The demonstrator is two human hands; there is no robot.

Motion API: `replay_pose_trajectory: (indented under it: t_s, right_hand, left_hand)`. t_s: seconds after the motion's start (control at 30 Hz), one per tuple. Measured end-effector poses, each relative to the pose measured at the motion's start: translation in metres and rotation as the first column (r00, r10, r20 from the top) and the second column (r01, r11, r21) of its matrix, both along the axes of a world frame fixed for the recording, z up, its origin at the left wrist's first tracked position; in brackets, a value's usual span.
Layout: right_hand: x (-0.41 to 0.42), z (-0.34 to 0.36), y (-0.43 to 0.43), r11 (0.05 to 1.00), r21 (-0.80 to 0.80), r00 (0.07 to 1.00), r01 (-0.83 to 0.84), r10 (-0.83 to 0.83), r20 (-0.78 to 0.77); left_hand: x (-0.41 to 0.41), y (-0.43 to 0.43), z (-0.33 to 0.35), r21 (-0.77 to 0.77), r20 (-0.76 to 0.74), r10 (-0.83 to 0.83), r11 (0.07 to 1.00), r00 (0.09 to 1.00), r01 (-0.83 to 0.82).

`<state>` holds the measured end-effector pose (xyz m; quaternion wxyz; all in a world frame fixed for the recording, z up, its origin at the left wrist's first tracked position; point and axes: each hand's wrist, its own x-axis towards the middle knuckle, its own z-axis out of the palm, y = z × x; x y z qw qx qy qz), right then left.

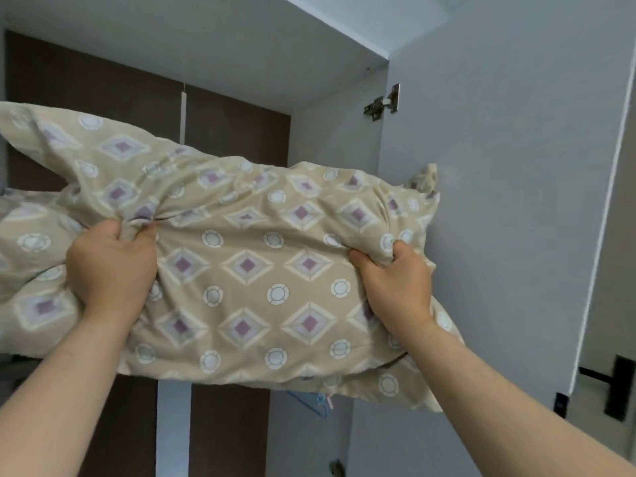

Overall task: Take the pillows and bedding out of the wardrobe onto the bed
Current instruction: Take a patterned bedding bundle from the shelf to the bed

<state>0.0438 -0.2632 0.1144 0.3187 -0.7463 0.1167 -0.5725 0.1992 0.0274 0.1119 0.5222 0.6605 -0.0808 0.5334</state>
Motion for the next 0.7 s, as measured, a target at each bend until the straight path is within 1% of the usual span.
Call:
replay_pose_trajectory:
  t_s: [0.2, 0.27, 0.4, 0.47, 0.57, 0.7]
  right_hand:
    - [-0.117, -0.034, 0.003, 0.998, 0.046, 0.999, 0.040, -0.040, 0.003]
    - [-0.159, -0.049, 0.002, 0.996, 0.059, 0.998, 0.062, -0.062, 0.000]
    - [-0.254, -0.074, -0.003, 0.988, 0.094, 0.993, 0.121, -0.119, -0.022]
    - [-0.301, -0.083, -0.008, 0.976, 0.103, 0.982, 0.190, -0.188, -0.030]
    - [-0.383, -0.094, -0.018, 0.940, 0.109, 0.947, 0.322, -0.319, -0.048]
    - [-0.494, -0.105, -0.029, 0.850, 0.109, 0.857, 0.515, -0.512, -0.053]
  left_hand:
    - [-0.099, -0.006, -0.026, 0.011, 0.020, -0.055, 0.998, 0.998, 0.055]
    - [-0.135, -0.012, -0.036, 0.022, 0.010, -0.099, 0.995, 0.995, 0.099]
    - [-0.204, -0.034, -0.061, -0.014, -0.038, -0.230, 0.973, 0.973, 0.229]
    - [-0.235, -0.049, -0.070, 0.002, -0.026, -0.288, 0.957, 0.957, 0.289]
    - [-0.287, -0.085, -0.079, 0.031, -0.012, -0.411, 0.911, 0.911, 0.412]
    - [-0.359, -0.149, -0.083, 0.072, 0.024, -0.582, 0.812, 0.813, 0.579]
